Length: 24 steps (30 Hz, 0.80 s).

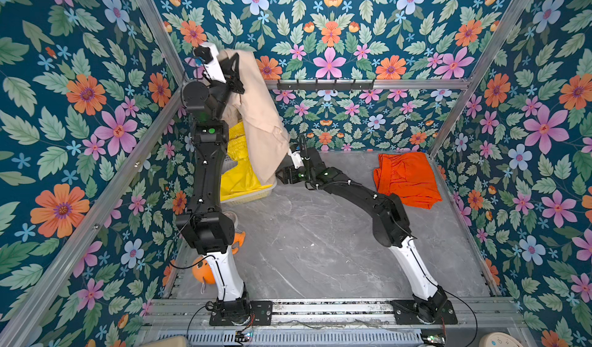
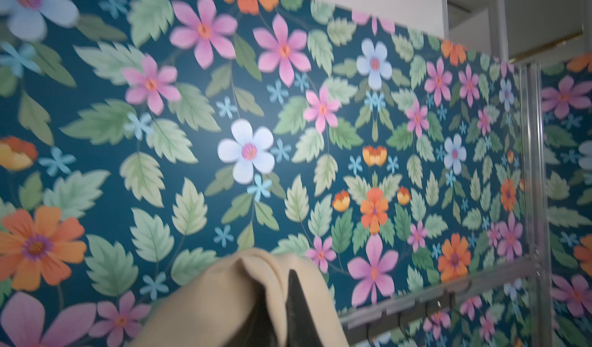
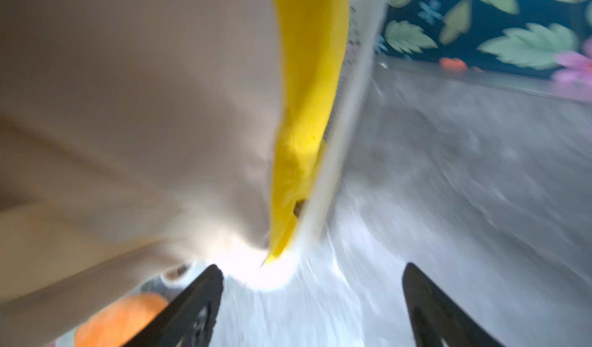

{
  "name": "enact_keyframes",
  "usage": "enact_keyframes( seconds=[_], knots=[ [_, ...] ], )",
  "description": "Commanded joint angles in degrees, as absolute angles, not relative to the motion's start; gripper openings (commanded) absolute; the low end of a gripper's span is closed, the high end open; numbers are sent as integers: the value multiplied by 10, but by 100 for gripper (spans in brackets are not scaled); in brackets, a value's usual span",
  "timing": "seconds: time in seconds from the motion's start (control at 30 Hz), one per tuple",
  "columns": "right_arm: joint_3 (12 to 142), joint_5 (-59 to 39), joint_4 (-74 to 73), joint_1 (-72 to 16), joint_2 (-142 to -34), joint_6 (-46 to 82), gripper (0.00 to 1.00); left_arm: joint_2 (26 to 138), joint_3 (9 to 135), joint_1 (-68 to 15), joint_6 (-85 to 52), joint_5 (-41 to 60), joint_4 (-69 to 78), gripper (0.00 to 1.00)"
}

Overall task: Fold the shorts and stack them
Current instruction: 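Grasp the hanging beige trousers with the right gripper beside the left gripper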

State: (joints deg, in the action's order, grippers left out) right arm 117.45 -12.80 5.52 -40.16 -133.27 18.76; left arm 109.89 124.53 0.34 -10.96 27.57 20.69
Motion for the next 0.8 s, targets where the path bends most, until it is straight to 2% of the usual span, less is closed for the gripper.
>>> enact_keyframes(
  seconds=[0.0,0.17,0.33,0.43,0.7,0.77],
  knots=[
    [1034,-109,-24,-381,-1228,184,94,1069,1173,-19,14,348,141,8],
    [880,-104,-14,-358,-1089,173,96,1032,1045,-60,81,428,82,8],
    [820,-144,-44,-357,-1020,130,98,1027,983,-93,86,438,44,7],
    [871,-158,-26,-357,-1054,121,99,1026,960,-109,58,447,56,9],
    [1038,-218,-63,-358,-1188,194,99,1027,919,-124,-54,473,127,9],
    [1062,-203,-72,-358,-1206,210,96,1031,919,-127,-62,486,119,14]
  ],
)
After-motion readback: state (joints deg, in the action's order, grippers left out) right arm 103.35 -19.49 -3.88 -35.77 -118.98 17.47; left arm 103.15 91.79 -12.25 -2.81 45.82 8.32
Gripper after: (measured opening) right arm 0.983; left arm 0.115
